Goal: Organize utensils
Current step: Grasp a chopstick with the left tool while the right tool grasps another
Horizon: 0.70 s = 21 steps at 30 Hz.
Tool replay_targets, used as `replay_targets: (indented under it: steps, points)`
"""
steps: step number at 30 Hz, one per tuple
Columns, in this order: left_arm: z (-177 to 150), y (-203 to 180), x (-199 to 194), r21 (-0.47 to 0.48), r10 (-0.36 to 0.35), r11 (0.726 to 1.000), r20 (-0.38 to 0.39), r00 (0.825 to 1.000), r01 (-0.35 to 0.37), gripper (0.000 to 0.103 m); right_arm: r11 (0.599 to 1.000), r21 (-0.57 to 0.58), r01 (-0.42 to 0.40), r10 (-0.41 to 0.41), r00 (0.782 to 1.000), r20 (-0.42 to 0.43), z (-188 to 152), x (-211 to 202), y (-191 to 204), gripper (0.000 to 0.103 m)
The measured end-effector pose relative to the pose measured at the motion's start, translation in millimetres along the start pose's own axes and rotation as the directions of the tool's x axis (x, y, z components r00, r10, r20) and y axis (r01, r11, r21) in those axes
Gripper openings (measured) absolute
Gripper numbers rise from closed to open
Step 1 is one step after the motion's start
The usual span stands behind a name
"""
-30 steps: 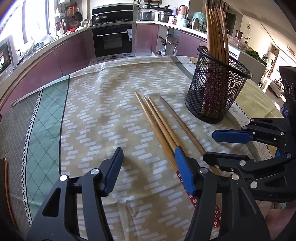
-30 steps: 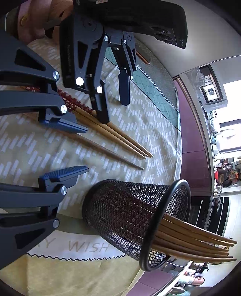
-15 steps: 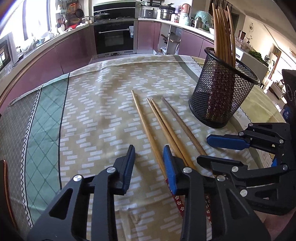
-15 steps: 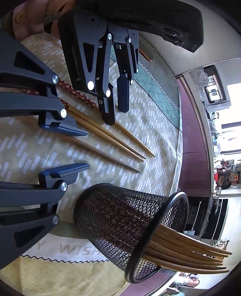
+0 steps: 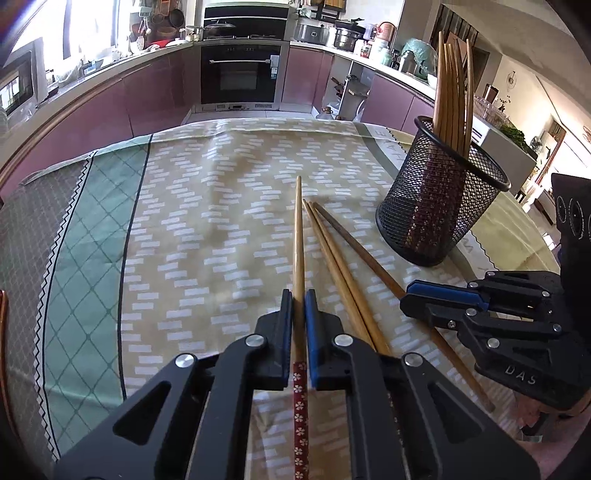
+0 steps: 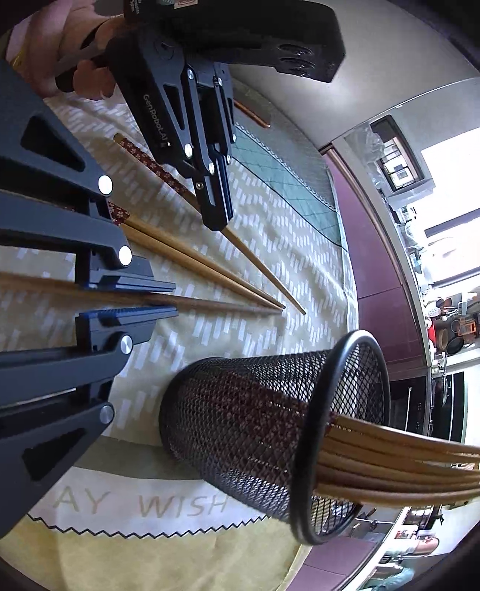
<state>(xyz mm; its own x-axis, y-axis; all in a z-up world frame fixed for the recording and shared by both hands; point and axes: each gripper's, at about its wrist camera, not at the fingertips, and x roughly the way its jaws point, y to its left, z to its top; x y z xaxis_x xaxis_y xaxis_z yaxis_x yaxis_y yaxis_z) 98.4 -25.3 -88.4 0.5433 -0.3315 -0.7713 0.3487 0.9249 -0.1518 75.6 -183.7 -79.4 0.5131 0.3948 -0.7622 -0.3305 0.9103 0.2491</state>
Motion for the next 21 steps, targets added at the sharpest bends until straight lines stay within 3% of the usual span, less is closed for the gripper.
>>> replay_targets:
  steps: [7,15,21]
  points:
    - [-10,-7,-8,0.037,-0.034,0.999,0.003,0.999,0.034,0.008,0.998,-0.016,-0.059,0.059,0.997,0.043,-5,-17,1,0.006]
    - [-16,-13,-2,0.065,-0.049,0.997,-0.034,0.998,0.051,0.009,0.997,-0.050,-0.064,0.063,0.997,-0.034,-1,1,9,0.007]
    - [-5,-13,8,0.089,-0.032,0.995,-0.039,0.999,0.035,0.019,0.997,-0.068,-0.048,0.044,0.998,-0.053,7,12,15,0.009]
